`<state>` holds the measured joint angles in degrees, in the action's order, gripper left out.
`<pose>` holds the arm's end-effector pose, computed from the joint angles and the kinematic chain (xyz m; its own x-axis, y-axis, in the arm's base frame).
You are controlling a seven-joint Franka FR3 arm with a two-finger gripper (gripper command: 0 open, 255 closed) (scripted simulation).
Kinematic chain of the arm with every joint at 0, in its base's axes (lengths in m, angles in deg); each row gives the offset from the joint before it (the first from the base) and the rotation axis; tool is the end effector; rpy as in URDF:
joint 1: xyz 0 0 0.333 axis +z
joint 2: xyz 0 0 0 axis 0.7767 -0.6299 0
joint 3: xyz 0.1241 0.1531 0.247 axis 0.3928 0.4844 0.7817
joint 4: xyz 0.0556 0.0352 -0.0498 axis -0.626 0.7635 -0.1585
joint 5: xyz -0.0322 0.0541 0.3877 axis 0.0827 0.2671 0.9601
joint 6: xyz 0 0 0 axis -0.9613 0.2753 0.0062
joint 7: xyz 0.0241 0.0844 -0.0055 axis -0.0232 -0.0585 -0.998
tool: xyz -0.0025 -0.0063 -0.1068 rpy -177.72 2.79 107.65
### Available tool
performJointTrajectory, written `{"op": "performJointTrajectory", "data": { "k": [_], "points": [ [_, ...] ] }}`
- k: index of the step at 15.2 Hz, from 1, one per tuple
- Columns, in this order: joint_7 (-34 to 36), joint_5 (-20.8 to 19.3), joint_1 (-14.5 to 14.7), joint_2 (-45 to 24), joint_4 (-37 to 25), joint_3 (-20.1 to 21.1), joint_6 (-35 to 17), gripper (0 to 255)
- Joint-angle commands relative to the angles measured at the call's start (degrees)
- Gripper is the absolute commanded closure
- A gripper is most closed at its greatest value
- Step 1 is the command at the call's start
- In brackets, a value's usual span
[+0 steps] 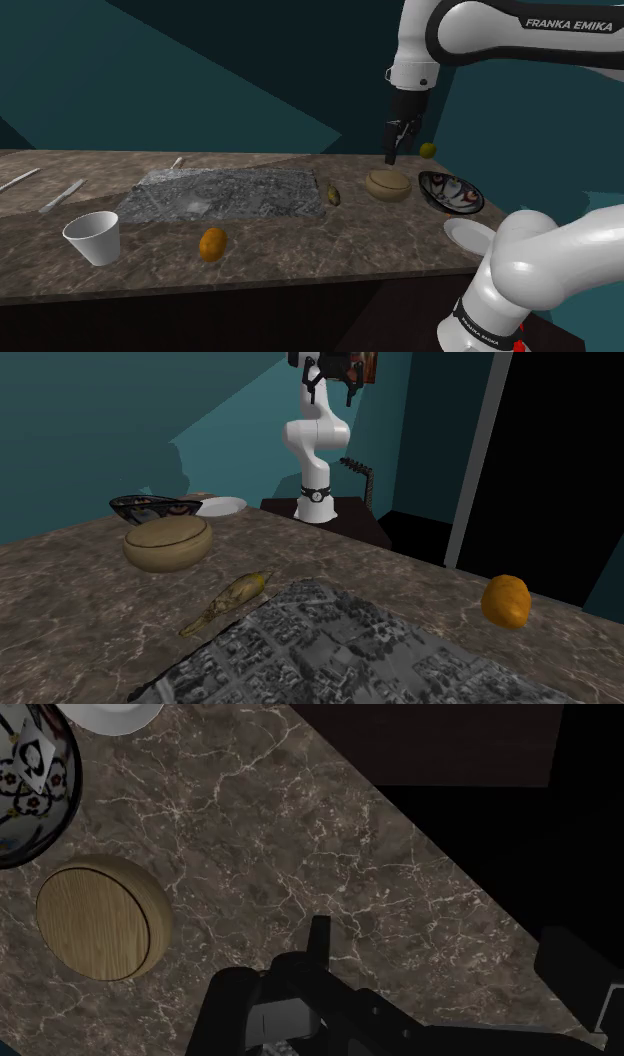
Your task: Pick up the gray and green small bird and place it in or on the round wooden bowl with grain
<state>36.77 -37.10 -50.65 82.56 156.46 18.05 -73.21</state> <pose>0.3042 0.0227 0.6003 0.9991 -0.0121 -0.0401 -0.0095 -0.9978 0.0653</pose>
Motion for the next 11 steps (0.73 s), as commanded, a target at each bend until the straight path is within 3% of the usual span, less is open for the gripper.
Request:
{"op": "performJointTrajectory", "data": {
  "k": [1,11],
  "points": [
    [0.0,0.0,0.0,0.0,0.0,0.0,0.0,0],
    [6.7,-3.0,-4.1,-19.6,-3.2,0.7,-13.4,0]
  ]
}}
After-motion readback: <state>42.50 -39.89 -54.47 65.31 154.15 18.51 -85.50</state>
